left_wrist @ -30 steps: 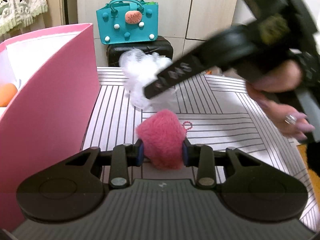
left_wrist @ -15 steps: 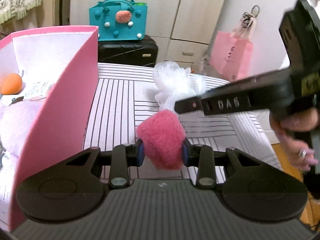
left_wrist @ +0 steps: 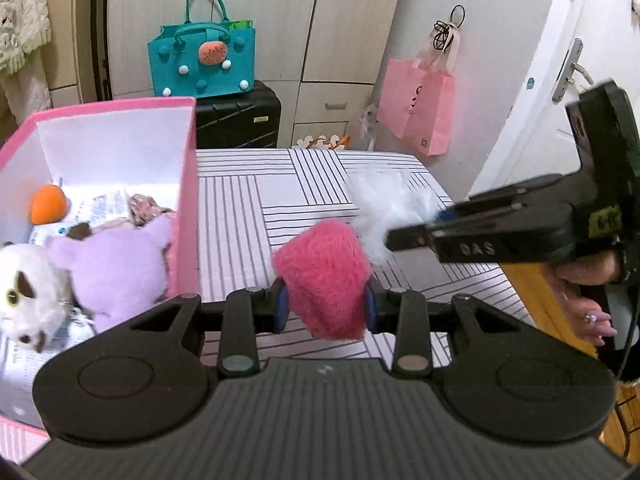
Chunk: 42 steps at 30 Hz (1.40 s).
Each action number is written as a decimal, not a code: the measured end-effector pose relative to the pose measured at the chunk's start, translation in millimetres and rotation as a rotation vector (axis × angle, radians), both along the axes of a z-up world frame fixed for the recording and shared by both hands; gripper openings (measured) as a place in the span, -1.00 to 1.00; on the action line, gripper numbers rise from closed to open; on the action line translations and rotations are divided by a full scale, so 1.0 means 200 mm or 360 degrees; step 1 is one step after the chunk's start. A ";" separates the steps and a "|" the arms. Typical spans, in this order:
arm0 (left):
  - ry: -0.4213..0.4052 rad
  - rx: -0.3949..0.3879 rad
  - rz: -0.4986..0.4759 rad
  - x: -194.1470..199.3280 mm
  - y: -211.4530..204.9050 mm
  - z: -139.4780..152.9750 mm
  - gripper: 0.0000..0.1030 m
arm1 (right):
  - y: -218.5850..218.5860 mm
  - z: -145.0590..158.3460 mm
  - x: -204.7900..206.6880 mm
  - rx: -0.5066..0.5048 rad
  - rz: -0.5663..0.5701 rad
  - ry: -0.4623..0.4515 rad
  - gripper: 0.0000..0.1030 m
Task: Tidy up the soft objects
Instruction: 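Lift the pink pom-pom with the left gripper over the box while the right gripper carries the bath puff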
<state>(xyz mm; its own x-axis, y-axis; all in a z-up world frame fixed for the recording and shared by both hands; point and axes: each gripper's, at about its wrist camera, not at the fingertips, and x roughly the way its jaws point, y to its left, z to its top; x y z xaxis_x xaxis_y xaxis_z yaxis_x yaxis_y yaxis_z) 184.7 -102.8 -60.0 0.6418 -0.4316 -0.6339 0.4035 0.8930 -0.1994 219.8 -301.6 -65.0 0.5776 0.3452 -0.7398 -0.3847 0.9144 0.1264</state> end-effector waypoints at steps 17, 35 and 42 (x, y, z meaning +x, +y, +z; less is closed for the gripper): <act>0.0099 -0.0030 -0.0142 -0.13 0.41 0.25 -0.34 | 0.27 0.31 -0.30 0.0274 0.0252 0.0128 -0.60; -0.0213 -0.0086 0.0090 -0.17 0.90 0.62 -0.34 | 0.77 0.70 -0.24 0.0227 0.0598 -0.0194 -0.60; -0.0188 -0.0094 0.0158 -0.06 1.02 0.58 -0.34 | 0.95 0.51 -0.10 0.0195 0.0721 0.0038 -0.58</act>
<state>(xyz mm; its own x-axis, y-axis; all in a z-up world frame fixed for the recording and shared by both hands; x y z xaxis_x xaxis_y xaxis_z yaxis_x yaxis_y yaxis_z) 173.3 102.1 56.7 0.7517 -0.3965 -0.5270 0.3378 0.9178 -0.2088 199.4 -111.2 37.9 0.3318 0.6440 -0.6893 -0.7372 0.6330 0.2365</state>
